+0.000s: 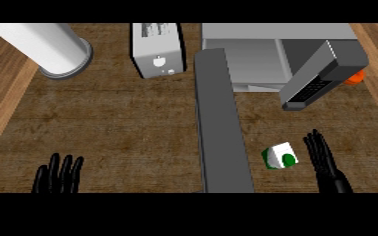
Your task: Pick up the milk, place it into the microwave and close the microwave
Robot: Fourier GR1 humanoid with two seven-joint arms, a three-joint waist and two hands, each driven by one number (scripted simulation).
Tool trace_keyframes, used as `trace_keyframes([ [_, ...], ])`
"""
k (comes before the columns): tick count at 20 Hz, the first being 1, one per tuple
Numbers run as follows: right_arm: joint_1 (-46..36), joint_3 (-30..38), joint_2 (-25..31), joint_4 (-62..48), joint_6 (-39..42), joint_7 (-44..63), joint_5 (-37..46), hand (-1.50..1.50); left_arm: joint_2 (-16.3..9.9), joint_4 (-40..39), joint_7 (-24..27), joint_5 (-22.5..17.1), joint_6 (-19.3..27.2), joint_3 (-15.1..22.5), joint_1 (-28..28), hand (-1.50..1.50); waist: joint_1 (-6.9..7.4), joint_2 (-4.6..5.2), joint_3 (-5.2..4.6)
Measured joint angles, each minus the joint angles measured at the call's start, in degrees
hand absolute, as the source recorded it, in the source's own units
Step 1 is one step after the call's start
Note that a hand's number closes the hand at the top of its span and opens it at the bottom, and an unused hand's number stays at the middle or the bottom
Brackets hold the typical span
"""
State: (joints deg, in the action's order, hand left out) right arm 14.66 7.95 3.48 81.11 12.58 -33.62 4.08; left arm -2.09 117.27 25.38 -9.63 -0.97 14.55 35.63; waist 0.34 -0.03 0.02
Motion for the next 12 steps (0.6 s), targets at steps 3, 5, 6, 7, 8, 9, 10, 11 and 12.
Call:
trace_keyframes([
  [3, -2.30, 1.27, 0.75, -8.24, -0.57, -6.08, 1.22, -1.50, -0.31, -0.23, 1.32, -0.20, -0.47, 0.40, 1.05, -1.50, 0.06, 0.01, 0.01],
  [5, -5.17, 1.79, 1.08, -13.72, -1.51, -9.09, 2.24, -1.50, -0.11, 0.05, 0.48, -0.06, 0.29, 0.58, 0.30, -1.50, 0.06, 0.03, 0.02],
  [6, -6.58, 2.44, 1.60, -16.23, -1.40, -10.05, 2.10, -1.50, -0.67, 0.17, 1.31, -0.78, -0.43, 0.20, 1.25, -1.50, 0.12, 0.03, 0.02],
  [7, -7.79, 2.55, 1.51, -18.00, -1.81, -10.60, 2.30, -1.50, -1.12, -0.84, 2.94, -1.38, -1.34, -0.37, 1.97, -1.50, 0.15, 0.02, 0.02],
  [8, -8.39, 2.63, 1.60, -19.42, -2.08, -11.73, 2.50, -1.50, -1.15, -0.62, 2.77, -1.22, -1.15, -0.11, 1.98, -1.50, 0.12, 0.02, 0.01],
  [9, -8.85, 3.09, 2.17, -21.79, -1.79, -13.78, 2.52, -1.50, -1.22, -0.50, 3.47, -1.32, -1.31, 0.04, 2.72, -1.50, 0.15, 0.01, 0.01],
  [10, -9.82, 3.38, 2.28, -24.65, -2.15, -16.00, 2.88, -1.50, -1.02, -0.45, 3.65, -0.89, -0.98, 0.60, 3.19, -1.50, 0.16, 0.02, 0.01],
  [11, -10.61, 3.72, 2.77, -26.14, -1.86, -16.81, 2.70, -1.50, -1.36, -0.54, 4.01, -1.26, -1.24, 0.32, 3.47, -1.50, 0.14, 0.02, 0.03],
  [12, -11.35, 3.98, 3.08, -28.15, -2.00, -18.03, 2.83, -1.50, -1.56, -0.78, 4.30, -1.21, -1.27, 0.23, 3.51, -1.50, 0.13, 0.02, 0.02],
])
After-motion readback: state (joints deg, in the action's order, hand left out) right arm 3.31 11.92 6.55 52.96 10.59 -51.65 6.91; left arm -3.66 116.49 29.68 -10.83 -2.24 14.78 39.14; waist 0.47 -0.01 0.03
